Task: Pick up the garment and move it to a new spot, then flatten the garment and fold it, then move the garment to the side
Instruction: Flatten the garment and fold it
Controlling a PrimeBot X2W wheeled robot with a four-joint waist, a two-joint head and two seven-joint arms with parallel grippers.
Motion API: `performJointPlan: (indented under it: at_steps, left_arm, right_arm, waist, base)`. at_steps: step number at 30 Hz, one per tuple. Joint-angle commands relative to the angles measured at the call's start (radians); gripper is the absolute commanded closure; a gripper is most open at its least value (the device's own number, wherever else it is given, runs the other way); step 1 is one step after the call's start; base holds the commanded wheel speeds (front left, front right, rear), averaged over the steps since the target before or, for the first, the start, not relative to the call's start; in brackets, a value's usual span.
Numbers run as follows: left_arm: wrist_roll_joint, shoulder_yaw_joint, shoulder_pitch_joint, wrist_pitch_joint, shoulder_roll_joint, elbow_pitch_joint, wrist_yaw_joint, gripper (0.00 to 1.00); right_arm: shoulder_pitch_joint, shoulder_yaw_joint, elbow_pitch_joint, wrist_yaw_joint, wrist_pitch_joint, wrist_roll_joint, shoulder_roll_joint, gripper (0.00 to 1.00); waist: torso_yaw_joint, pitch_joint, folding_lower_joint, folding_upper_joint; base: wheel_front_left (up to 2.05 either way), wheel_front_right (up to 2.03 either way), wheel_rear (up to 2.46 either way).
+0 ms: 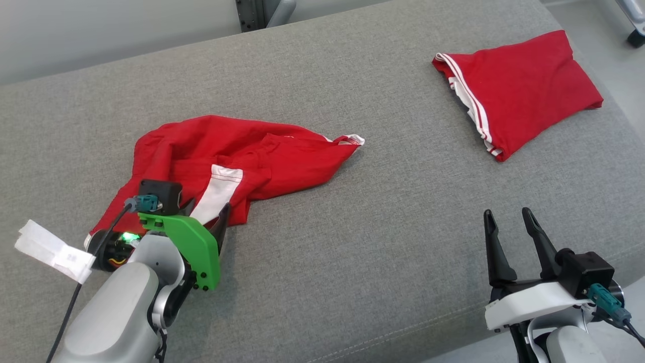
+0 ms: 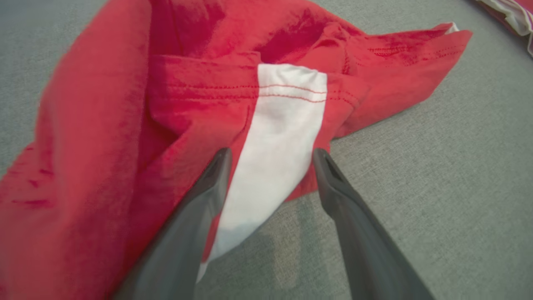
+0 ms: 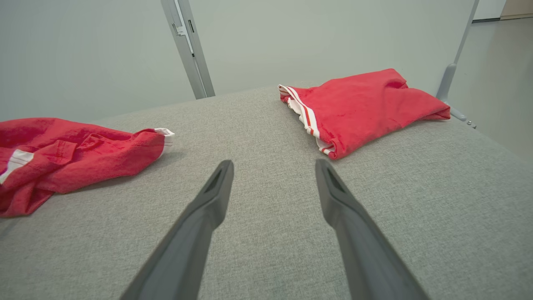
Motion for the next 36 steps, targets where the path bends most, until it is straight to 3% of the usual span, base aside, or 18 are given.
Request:
performJointPlan:
  at_steps: [1,2,3,4,5,6,7,19,23,30,36]
  left_arm:
    - [0.005,-0.005,0.005,0.005,0.013,0.012,0.001,0.0]
    - [0.006,-0.005,0.002,0.002,0.013,0.017,0.001,0.0]
    - [0.005,-0.006,0.0,-0.001,0.012,0.024,-0.001,0.15]
    - [0.006,-0.007,-0.002,-0.004,0.011,0.031,-0.002,0.51]
    - [0.007,-0.008,-0.006,-0.006,0.009,0.039,-0.003,0.66]
    - [0.01,-0.01,-0.008,-0.009,0.008,0.047,-0.005,0.89]
    - [0.011,-0.012,-0.011,-0.012,0.006,0.054,-0.007,1.0]
    - [0.006,-0.008,-0.031,-0.08,0.005,0.081,-0.031,1.0]
    - [-0.005,-0.009,-0.023,-0.068,0.02,-0.03,-0.043,1.0]
    - [-0.01,-0.052,-0.042,0.063,0.068,-0.35,-0.065,1.0]
    - [-0.022,-0.19,-0.025,0.201,0.025,-0.496,-0.11,1.0]
  right_arm:
    - [-0.009,0.004,-0.004,-0.002,-0.003,-0.005,-0.001,0.0]
    - [-0.011,0.005,-0.003,-0.002,-0.003,-0.005,-0.001,0.0]
    - [-0.013,0.006,-0.003,-0.002,-0.003,-0.006,-0.001,0.0]
    - [-0.014,0.006,-0.002,-0.002,-0.003,-0.007,-0.001,0.0]
    - [-0.013,0.005,-0.001,-0.002,-0.003,-0.007,-0.001,0.0]
    - [-0.013,0.004,0.0,-0.002,-0.003,-0.008,-0.001,0.0]
    - [-0.013,0.003,0.0,-0.002,-0.003,-0.009,-0.001,0.0]
    - [-0.007,-0.008,-0.006,-0.002,-0.003,-0.017,-0.001,0.0]
    - [0.006,-0.018,-0.005,-0.002,-0.003,-0.023,-0.001,0.0]
    - [0.0,-0.011,0.0,-0.002,-0.003,-0.027,-0.001,0.0]
    - [-0.006,0.001,0.003,-0.002,-0.003,-0.026,-0.001,0.0]
  waist:
    - [-0.004,0.005,0.0,0.0115]
    - [-0.006,0.007,0.0,0.0115]
    - [-0.009,0.009,0.0,0.0115]
    - [-0.011,0.01,0.0,0.0115]
    - [-0.014,0.01,0.0,0.0115]
    - [-0.016,0.012,0.0,0.0115]
    - [-0.017,0.012,0.0,0.0115]
    - [-0.016,0.009,0.0,0.0115]
    - [-0.004,-0.001,0.0,0.0115]
    - [0.009,-0.017,0.0,0.0115]
    - [-0.007,-0.016,0.0,0.0115]
  base:
    - [0.0,0.0,0.0]
    - [0.0,0.0,0.0]
    - [0.0,0.0,0.0]
    - [0.0,0.0,0.0]
    - [0.0,0.0,0.0]
    - [0.0,0.0,0.0]
    - [0.0,0.0,0.0]
    - [0.0,0.0,0.0]
    - [0.0,0.0,0.0]
    - [0.0,0.0,0.0]
    - [0.0,0.0,0.0]
